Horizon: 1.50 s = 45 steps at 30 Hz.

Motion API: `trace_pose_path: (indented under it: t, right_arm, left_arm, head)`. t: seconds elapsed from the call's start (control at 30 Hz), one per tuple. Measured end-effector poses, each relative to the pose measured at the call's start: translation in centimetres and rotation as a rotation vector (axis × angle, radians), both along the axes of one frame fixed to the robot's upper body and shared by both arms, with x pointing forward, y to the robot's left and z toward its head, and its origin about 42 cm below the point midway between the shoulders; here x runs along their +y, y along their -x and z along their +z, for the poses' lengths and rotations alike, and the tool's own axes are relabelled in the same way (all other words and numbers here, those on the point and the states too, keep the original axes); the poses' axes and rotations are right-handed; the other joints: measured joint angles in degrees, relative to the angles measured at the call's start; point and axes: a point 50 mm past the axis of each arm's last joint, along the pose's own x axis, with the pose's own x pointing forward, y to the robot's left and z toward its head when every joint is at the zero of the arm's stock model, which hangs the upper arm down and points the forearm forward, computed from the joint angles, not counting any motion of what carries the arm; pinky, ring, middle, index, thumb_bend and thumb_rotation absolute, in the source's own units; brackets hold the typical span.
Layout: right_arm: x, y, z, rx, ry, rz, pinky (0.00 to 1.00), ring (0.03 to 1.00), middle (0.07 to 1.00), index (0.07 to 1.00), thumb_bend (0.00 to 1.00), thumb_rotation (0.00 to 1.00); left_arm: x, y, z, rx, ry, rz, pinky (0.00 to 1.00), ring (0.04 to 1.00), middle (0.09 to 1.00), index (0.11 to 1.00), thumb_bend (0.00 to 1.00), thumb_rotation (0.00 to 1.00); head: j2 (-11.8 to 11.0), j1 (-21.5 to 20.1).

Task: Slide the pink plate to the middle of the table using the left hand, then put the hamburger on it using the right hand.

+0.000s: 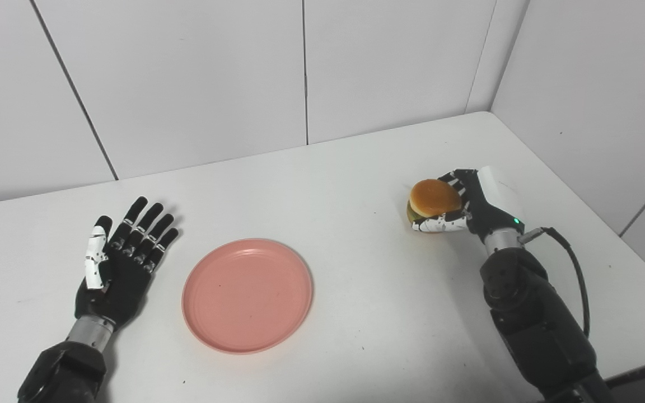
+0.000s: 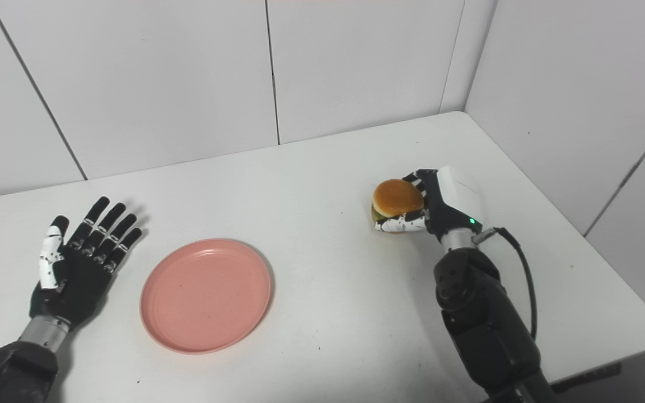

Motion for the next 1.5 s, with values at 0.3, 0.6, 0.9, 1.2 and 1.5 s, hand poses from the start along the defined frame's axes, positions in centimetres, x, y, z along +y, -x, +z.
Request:
trace_pose_path:
  t: [0.3, 0.6, 0.9, 1.2, 1.5]
  right_arm:
    - [3.6, 0.5, 3.4, -0.077, 0.02, 0.161, 0.31, 0.381, 0.439, 0.485, 0.5, 0.14]
    - [9.9, -0.2, 4.5, -0.092, 0.032, 0.367, 0.31, 0.389, 0.442, 0.485, 0.5, 0.13]
    - [14.1, -1.2, 3.2, -0.046, 0.024, 0.506, 0.29, 0.365, 0.433, 0.485, 0.5, 0.14]
    - [16.3, -1.7, 2.5, -0.01, 0.013, 0.604, 0.27, 0.339, 0.406, 0.483, 0.5, 0.14]
    - [19.6, -1.1, 1.9, 0.027, 0.001, 0.685, 0.28, 0.359, 0.429, 0.486, 0.5, 0.14]
  left_arm:
    - [-2.1, 1.3, 0.1, -0.006, -0.024, 0.021, 0.96, 0.933, 0.94, 0.945, 0.38, 1.0]
    - [-4.8, 2.3, 0.3, -0.002, -0.041, 0.032, 0.93, 0.919, 0.931, 0.932, 0.39, 1.0]
    - [-7.2, 2.7, 0.6, 0.017, -0.059, 0.034, 0.92, 0.915, 0.92, 0.925, 0.4, 1.0]
    - [-9.2, 3.0, 1.0, 0.017, -0.109, 0.034, 0.89, 0.885, 0.899, 0.912, 0.39, 1.0]
    - [-9.9, 3.0, 1.1, 0.015, -0.124, 0.025, 0.88, 0.878, 0.886, 0.901, 0.39, 1.0]
  head:
    - [0.7, 5.89]
    - [2.02, 14.24]
    - [4.13, 24.51]
    - [5.27, 28.74]
    - [6.06, 30.68]
